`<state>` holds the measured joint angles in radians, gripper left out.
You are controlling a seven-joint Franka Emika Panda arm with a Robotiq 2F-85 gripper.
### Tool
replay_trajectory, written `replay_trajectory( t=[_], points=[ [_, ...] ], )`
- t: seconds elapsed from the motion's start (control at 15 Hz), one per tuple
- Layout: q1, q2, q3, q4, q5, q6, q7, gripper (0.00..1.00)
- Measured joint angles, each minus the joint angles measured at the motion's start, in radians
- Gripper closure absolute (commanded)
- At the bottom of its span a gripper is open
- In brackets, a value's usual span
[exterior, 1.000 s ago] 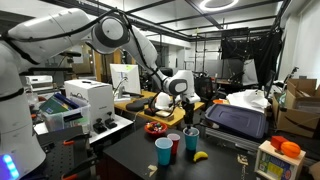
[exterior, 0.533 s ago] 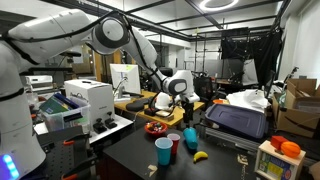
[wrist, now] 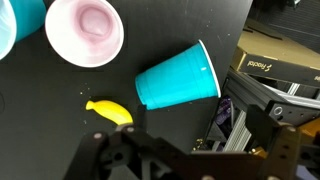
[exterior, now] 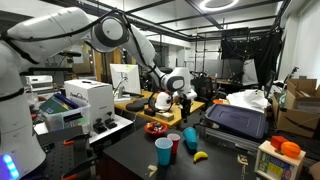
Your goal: Put some of the things in the bowl into the blue cup at the back of the line of cups
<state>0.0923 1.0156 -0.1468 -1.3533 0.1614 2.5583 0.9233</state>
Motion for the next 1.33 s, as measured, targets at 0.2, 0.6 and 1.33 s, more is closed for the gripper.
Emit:
replay_trajectory(
  t=[0.2, 0.6, 1.33],
  points=[
    [0.016, 0.011, 0.006, 0.002, -0.024, -0.031, -0.001, 0.00],
    [0.080, 0.076, -0.001, 0.077, -0.112, -0.098, 0.001, 0.00],
    [0.104, 0.210, -0.046, 0.275, -0.191, -0.191, 0.006, 0.00]
  ],
)
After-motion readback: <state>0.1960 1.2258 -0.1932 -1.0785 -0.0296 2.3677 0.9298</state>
